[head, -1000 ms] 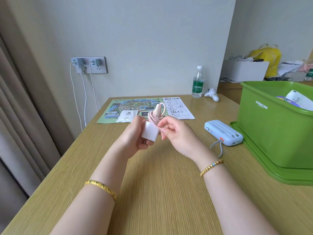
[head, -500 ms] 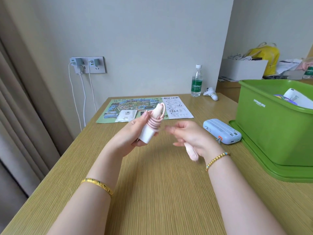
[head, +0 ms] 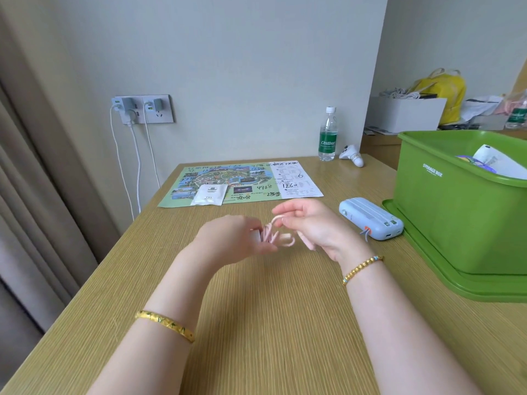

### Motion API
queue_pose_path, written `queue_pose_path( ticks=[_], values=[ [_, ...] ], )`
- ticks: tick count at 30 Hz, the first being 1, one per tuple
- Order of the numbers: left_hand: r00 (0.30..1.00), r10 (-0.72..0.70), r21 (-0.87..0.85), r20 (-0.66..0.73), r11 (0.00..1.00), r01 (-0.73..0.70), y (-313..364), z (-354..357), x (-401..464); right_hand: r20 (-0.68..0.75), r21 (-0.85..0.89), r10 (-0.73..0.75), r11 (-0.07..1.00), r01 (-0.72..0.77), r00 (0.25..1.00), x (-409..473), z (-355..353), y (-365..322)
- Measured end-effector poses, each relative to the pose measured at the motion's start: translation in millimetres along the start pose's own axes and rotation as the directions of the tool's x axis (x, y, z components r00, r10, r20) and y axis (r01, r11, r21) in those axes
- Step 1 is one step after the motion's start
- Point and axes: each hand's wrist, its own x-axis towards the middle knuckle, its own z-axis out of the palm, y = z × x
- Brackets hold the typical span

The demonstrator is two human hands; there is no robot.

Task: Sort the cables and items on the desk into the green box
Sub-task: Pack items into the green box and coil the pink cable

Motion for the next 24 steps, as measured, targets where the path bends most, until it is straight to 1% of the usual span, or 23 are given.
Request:
queue_pose_path(
  ticks=[1,2,4,5,7,8,9,10,11,13,15,16,17,19,20,21,23,24],
  values=[
    [0.998,-0.029,0.048,-0.062,0.998,0.032,1.3,2.4,0.9,-0.002,0.006,-0.015,1.000,0.015,1.000,0.5,1.8,-0.2],
    [0.991,-0.059,0.046,-0.124,0.997,0.065,2.1,4.8,2.7,-0.012,0.018,-0.042,0.999,0.042,0.999,1.3,3.5,-0.7],
    [0.972,-0.119,-0.093,-0.205,0.990,0.102,3.7,7.9,6.2,-0.045,-0.010,-0.122,0.993,0.122,0.991,1.9,7.3,-3.7],
    [0.967,-0.133,-0.174,-0.218,0.980,0.096,4.1,8.6,7.3,-0.062,-0.025,-0.164,0.986,0.163,0.985,2.7,9.0,-4.8],
    [0.966,-0.130,-0.262,-0.225,0.963,0.068,3.9,8.9,8.5,-0.103,-0.072,-0.229,0.972,0.222,0.968,4.5,13.2,-4.2],
    [0.968,-0.124,-0.294,-0.219,0.954,0.056,3.4,8.7,8.5,-0.136,-0.148,-0.255,0.961,0.235,0.957,5.7,15.2,-2.6],
    [0.971,-0.124,-0.337,-0.205,0.940,0.049,2.9,8.9,8.3,-0.176,-0.274,-0.282,0.934,0.229,0.943,6.2,16.7,-1.0],
    [0.975,-0.129,-0.387,-0.182,0.921,0.050,2.9,10.0,8.9,-0.208,-0.424,-0.316,0.882,0.206,0.926,6.9,17.5,1.1],
    [0.978,-0.138,-0.435,-0.156,0.899,0.058,3.2,11.6,9.3,-0.215,-0.559,-0.358,0.808,0.186,0.909,7.0,18.2,3.0],
    [0.980,-0.162,-0.504,-0.113,0.860,0.084,5.7,15.7,10.7,-0.177,-0.741,-0.428,0.651,0.166,0.886,7.1,19.0,7.1],
    [0.975,-0.187,-0.521,-0.119,0.848,0.099,9.0,20.5,12.1,-0.149,-0.848,-0.471,0.513,0.132,0.869,7.4,18.4,11.0],
    [0.970,-0.198,-0.516,-0.144,0.851,0.098,10.5,22.6,13.0,-0.162,-0.875,-0.493,0.472,0.106,0.855,7.4,17.3,12.2],
    [0.962,-0.207,-0.514,-0.175,0.853,0.090,11.9,23.9,13.5,-0.195,-0.883,-0.511,0.463,0.077,0.837,6.3,16.0,11.9],
    [0.951,-0.211,-0.544,-0.227,0.837,0.056,15.4,24.9,14.2,-0.267,-0.862,-0.521,0.506,0.041,0.811,4.3,14.6,8.6],
    [0.951,-0.204,-0.590,-0.232,0.807,0.029,17.5,25.1,14.3,-0.287,-0.847,-0.518,0.531,0.040,0.806,3.7,15.2,7.0],
    [0.956,-0.194,-0.661,-0.222,0.751,-0.001,19.5,25.1,14.2,-0.296,-0.837,-0.517,0.545,0.042,0.803,3.1,16.7,5.8],
    [0.971,-0.161,-0.815,-0.175,0.577,-0.051,23.1,25.0,14.1,-0.309,-0.823,-0.520,0.566,0.051,0.796,2.8,19.2,5.1],
    [0.979,-0.138,-0.873,-0.150,0.483,-0.066,24.4,25.0,13.7,-0.318,-0.798,-0.514,0.598,0.067,0.797,2.8,20.0,4.7]
  ],
)
